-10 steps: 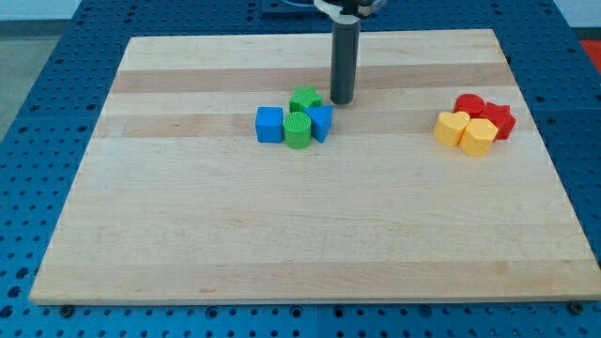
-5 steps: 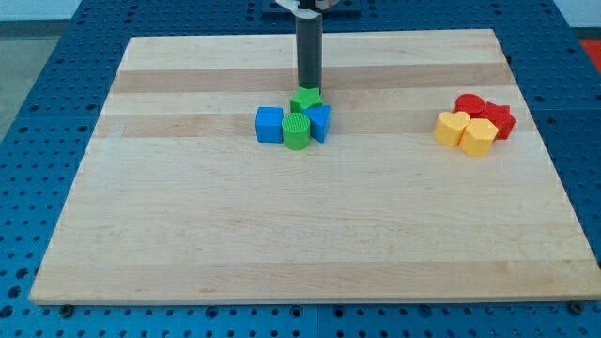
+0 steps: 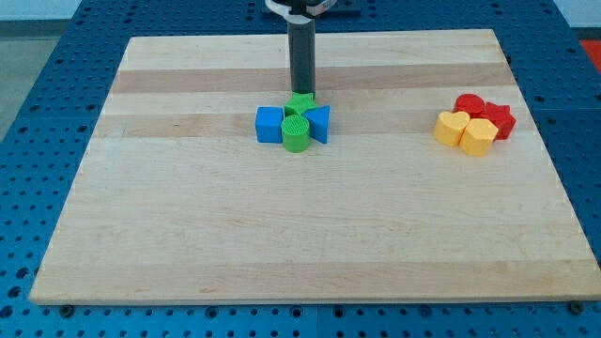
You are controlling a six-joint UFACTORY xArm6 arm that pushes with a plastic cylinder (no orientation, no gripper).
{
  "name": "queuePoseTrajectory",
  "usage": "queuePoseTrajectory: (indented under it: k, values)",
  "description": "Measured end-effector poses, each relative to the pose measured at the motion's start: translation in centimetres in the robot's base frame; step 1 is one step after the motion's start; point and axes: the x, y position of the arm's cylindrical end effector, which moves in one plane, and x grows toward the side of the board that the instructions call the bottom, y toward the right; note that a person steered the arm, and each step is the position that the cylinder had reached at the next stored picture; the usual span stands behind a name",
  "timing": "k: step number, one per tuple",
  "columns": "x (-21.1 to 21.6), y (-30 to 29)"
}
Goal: Move the green star close to the green circle
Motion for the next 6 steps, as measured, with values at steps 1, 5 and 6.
queuePoseTrajectory:
  k: [1, 5, 6]
  values:
    - [0.0, 0.0]
    - [1.3, 0.0]
    - [0.7, 0.0]
